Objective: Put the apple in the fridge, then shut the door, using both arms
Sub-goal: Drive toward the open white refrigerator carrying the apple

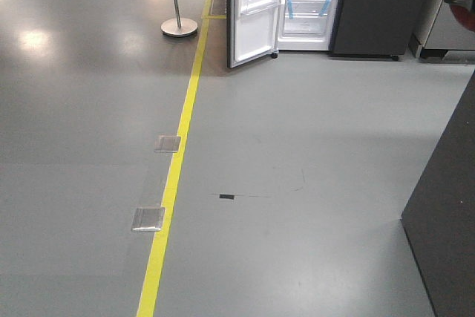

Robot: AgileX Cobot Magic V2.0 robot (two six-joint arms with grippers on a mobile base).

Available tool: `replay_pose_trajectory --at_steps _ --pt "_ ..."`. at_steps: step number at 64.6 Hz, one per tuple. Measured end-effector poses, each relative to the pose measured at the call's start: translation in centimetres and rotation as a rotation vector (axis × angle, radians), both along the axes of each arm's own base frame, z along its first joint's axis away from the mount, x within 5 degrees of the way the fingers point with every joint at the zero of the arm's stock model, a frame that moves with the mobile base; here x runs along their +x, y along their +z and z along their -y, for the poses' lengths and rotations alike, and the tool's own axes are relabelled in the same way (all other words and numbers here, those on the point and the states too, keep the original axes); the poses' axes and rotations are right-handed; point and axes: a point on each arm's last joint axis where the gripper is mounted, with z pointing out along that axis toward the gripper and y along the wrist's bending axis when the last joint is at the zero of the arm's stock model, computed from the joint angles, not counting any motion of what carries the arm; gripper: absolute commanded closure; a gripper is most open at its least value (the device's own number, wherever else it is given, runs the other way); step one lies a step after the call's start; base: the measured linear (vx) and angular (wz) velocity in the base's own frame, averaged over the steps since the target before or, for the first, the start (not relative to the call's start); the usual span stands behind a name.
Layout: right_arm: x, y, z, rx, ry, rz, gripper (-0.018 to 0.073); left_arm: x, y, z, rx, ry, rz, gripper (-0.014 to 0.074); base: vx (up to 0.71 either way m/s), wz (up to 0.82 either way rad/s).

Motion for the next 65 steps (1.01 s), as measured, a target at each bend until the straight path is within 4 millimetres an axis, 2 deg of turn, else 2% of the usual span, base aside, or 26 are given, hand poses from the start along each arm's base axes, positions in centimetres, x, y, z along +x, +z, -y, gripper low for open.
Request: replay_pose_trajectory --at_steps 65 --pt "0.00 0.00 0.00 0.000 0.000 0.000 0.0410 0.00 0.00 0.00 0.000 0.000 0.000 0.0603 0.16 -0.03"
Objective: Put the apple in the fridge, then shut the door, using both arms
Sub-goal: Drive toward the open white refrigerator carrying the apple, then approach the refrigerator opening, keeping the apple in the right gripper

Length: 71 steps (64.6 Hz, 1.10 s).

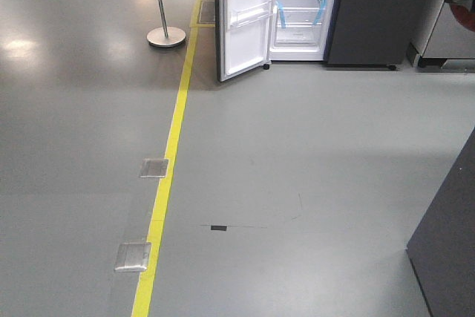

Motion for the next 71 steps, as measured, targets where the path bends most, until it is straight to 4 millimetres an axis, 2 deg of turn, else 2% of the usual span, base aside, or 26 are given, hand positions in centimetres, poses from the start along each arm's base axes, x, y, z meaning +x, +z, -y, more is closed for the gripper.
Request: replay_pose_trajectory --at_steps 71 --pt "0.00 -0.01 0.00 0.000 0.000 -0.001 0.0410 0.00 0.00 0.00 0.000 0.000 0.000 0.0603 0.17 -0.01"
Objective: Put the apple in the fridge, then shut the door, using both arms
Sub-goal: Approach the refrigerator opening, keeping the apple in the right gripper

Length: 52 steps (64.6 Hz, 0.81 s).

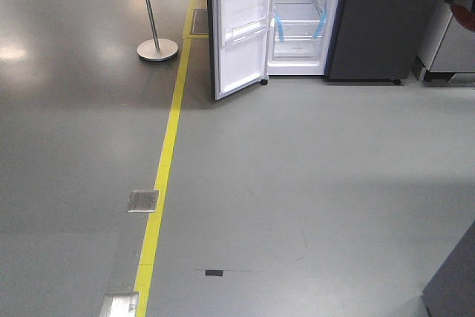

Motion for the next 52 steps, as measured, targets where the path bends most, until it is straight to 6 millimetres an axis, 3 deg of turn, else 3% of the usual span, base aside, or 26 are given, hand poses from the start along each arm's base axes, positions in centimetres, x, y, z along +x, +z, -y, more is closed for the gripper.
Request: replay_pose_trajectory --at_steps 52 --pt "0.00 -0.01 0.00 0.000 0.000 -0.001 0.0410 0.00 0.00 0.00 0.000 0.000 0.000 0.0603 0.18 0.02"
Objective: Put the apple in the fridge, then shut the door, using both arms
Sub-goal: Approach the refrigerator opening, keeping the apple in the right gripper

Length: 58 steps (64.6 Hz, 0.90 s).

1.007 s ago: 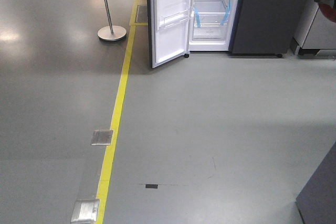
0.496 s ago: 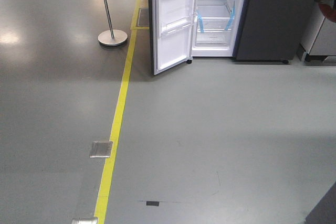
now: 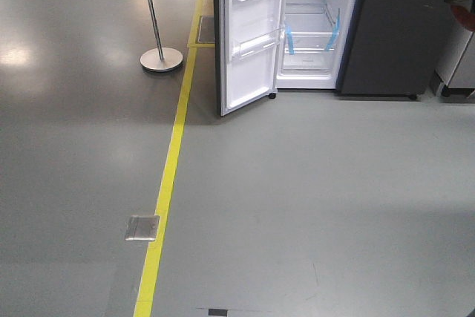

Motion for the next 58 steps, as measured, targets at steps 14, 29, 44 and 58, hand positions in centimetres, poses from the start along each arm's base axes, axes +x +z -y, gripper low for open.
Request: replay_pose_trajectory --at_steps 14,29,44,58 --pt "0.00 0.00 0.00 0.000 0.000 0.000 0.0410 0.00 0.00 0.00 0.000 0.000 0.000 0.0603 0.17 -0.03" --pt "0.00 0.00 0.00 0.000 0.000 0.000 0.0410 0.00 0.00 0.00 0.000 0.000 0.000 0.0603 0.18 -0.04" --pt "0.00 0.00 0.00 0.000 0.000 0.000 0.0410 0.00 0.00 0.00 0.000 0.000 0.000 0.0603 0.19 -0.05" --pt "0.00 -0.01 0.00 0.000 0.000 -0.001 0.0410 0.00 0.00 0.00 0.000 0.000 0.000 0.0603 0.19 -0.04"
